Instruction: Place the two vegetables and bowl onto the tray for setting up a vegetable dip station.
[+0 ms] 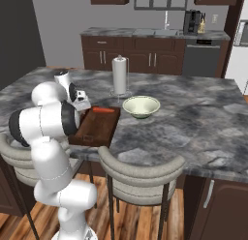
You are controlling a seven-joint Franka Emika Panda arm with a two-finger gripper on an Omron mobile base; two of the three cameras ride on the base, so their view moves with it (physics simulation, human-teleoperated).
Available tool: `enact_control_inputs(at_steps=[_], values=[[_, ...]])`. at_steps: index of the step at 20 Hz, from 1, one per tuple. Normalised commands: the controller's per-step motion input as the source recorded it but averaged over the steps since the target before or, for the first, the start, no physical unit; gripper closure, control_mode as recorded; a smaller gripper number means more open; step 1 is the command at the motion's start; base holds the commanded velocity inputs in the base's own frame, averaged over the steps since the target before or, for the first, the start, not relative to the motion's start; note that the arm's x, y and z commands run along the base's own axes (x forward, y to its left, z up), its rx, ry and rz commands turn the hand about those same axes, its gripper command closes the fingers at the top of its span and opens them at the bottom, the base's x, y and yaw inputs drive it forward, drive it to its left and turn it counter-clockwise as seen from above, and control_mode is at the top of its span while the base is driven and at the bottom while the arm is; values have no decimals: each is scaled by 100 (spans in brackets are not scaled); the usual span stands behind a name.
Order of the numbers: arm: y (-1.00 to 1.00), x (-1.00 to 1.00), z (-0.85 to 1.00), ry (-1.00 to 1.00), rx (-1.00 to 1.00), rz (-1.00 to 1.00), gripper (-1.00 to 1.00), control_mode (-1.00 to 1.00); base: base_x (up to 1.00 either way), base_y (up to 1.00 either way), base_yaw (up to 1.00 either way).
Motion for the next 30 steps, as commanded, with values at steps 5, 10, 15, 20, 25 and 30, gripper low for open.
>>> enact_control_inputs(at_steps=[5, 10, 15, 20, 25, 30], values=[[42, 18, 0, 0, 0, -11, -100, -100, 0, 0, 0], [20, 8, 0, 0, 0, 0, -100, -100, 0, 0, 0], [22, 0, 0, 1, 0, 0, -100, -100, 0, 0, 0], [13, 0, -6, 2, 0, 0, -100, -100, 0, 0, 0], [5, 2, -20, 0, 0, 0, -100, -100, 0, 0, 0], [11, 4, -20, 0, 0, 0, -100, -100, 0, 0, 0]])
